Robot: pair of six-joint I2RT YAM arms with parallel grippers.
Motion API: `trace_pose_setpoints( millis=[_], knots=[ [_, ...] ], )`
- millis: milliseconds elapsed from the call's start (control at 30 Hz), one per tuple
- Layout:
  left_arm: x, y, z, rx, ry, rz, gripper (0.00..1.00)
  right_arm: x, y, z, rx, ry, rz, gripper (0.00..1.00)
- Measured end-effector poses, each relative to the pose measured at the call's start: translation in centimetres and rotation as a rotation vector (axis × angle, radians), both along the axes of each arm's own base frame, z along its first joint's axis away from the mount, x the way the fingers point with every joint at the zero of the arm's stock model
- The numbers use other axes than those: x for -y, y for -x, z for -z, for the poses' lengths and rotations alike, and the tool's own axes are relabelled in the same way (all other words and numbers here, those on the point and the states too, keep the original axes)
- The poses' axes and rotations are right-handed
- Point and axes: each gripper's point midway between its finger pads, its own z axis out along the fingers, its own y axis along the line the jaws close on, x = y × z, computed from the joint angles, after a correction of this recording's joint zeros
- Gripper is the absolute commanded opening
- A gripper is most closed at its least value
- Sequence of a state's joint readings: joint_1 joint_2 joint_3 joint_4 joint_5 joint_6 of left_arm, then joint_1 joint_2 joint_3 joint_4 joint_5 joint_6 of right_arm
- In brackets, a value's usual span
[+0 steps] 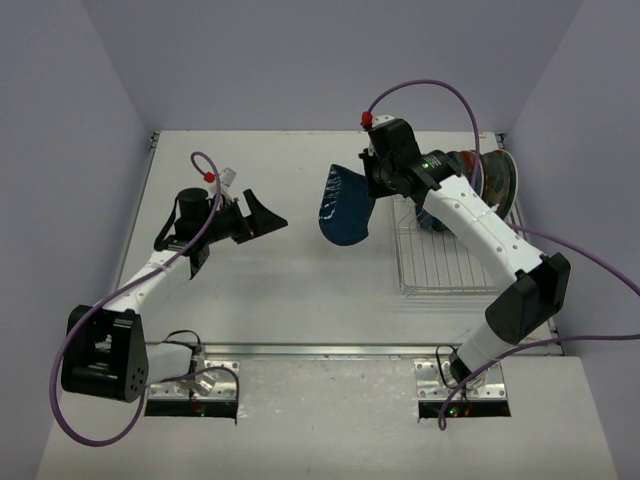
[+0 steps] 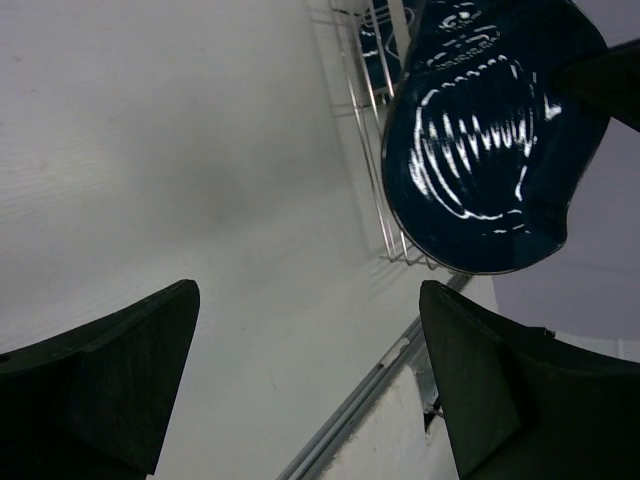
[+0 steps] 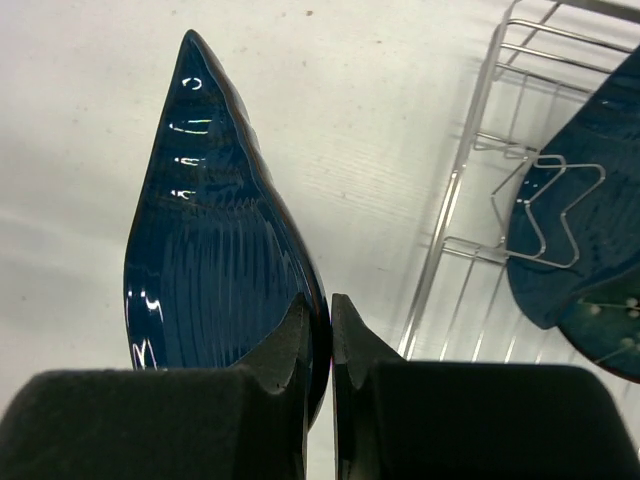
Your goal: Unload the plates from the dish rack
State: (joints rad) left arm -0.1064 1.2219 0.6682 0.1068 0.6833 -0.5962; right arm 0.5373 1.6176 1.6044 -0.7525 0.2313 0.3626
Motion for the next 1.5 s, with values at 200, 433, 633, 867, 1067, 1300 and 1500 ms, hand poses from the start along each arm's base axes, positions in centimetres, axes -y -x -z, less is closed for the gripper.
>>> trace_pose_setpoints(
  millis=[200,433,633,867,1067,1300,1500],
  knots=[
    [3.7,0.7,-0.2,0.020,0.020,0.088,0.71,-1.7,0.5,0.8,-0.057,-0.084,-0.016,0.00],
    [4.6,-0.5,2.5,-0.102,0.065,0.090,0.59,-3.4,0.7,1.6,-0.093,-0.171,-0.033,0.00],
    [5.5,-0.5,1.9,-0.124,0.127,0.130,0.51,-4.5,0.8,1.5,-0.103,-0.233,-0.046,0.00],
    [6.0,-0.4,0.9,-0.109,0.163,0.157,0.25,-5.8,0.9,1.8,-0.117,-0.301,-0.068,0.00],
    [5.9,-0.5,0.6,-0.132,0.187,0.151,0.00,-6.2,1.2,2.4,-0.146,-0.323,-0.094,0.00],
    [4.3,-1.4,1.0,-0.139,0.167,0.113,0.00,-6.6,1.1,2.5,-0.144,-0.354,-0.111,0.85],
    [-3.9,-5.5,2.9,-0.193,0.097,-0.107,0.00,-6.8,0.7,2.4,-0.111,-0.366,-0.114,0.99]
  ],
)
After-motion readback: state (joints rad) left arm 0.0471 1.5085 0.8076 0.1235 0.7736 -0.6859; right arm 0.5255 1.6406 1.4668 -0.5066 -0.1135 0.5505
